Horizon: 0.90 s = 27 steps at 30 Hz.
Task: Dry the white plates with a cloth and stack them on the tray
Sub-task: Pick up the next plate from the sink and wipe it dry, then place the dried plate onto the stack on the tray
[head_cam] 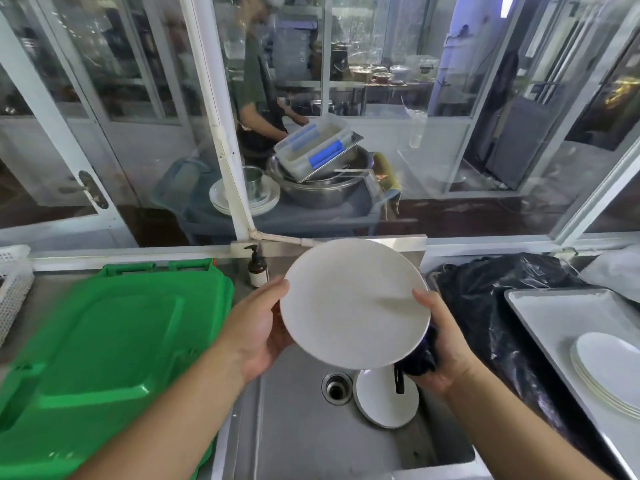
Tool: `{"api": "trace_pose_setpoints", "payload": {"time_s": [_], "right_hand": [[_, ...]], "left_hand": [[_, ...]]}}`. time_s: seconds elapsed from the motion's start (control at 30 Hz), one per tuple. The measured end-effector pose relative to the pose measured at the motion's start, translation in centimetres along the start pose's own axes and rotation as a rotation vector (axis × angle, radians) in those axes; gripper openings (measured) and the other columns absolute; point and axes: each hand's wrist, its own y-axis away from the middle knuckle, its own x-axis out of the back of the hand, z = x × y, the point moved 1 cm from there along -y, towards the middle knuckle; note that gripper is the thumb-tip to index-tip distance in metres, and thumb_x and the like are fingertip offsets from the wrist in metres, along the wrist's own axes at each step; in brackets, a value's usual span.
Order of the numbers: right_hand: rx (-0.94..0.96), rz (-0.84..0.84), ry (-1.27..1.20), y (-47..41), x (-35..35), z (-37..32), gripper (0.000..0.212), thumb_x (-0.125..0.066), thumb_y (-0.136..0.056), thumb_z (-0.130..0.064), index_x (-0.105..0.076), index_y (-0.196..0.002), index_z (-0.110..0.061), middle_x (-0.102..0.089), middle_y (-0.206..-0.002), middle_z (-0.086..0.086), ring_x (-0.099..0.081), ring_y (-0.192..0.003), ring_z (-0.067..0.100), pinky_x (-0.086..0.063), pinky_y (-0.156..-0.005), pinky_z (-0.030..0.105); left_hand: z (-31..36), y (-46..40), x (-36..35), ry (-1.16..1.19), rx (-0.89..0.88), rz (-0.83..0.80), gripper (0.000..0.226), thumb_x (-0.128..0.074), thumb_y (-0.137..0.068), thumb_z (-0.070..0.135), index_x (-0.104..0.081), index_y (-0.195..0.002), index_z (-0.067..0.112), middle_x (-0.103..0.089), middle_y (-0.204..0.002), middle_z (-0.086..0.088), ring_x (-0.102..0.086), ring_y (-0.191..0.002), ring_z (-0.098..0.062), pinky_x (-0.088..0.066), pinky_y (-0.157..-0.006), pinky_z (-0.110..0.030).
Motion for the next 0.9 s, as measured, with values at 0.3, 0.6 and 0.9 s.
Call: {"api": "trace_pose_setpoints", "payload": {"time_s": [0.3, 0.6, 0.9], "right_hand": [[0.149, 0.381, 0.043, 4.3, 6.4, 0.1, 0.050, -0.084, -0.074, -0.033, -0.078, -0.115, -0.006, -0.077, -0.106, 0.023, -0.073, -0.090, 0.038, -0.058, -0.082, 0.046], [0.184, 0.520, -0.069, 13.5, 16.6, -2.5, 0.040, -0.083, -0.074, -0.026, -0.075, -0.102, 0.001, -0.058, -0.101, 0.022, -0.051, -0.089, 0.038, -0.044, -0.075, 0.043], [0.237, 0.735, -0.060, 27.7, 30.3, -6.3, 0.025, -0.081, -0.079, -0.013, -0.076, -0.097, 0.003, -0.075, -0.077, 0.021, -0.070, -0.053, 0.030, -0.052, -0.044, 0.030]], "left_hand": [[-5.9, -2.1, -3.0, -0.048, 0.115, -0.096, 0.026, -0.058, -0.104, 0.022, -0.078, -0.121, 0.022, -0.075, -0.125, -0.014, -0.071, -0.103, -0.028, -0.062, -0.078, -0.041], [-12.4, 0.4, -13.3, -0.131, 0.185, -0.249, 0.028, -0.056, -0.106, 0.024, -0.073, -0.129, 0.021, -0.073, -0.128, -0.014, -0.068, -0.119, -0.037, -0.052, -0.102, -0.056], [-23.4, 6.7, -28.3, -0.284, 0.253, -0.451, 0.031, -0.051, -0.108, 0.027, -0.074, -0.128, 0.023, -0.074, -0.129, -0.010, -0.071, -0.117, -0.031, -0.061, -0.082, -0.041]]}}
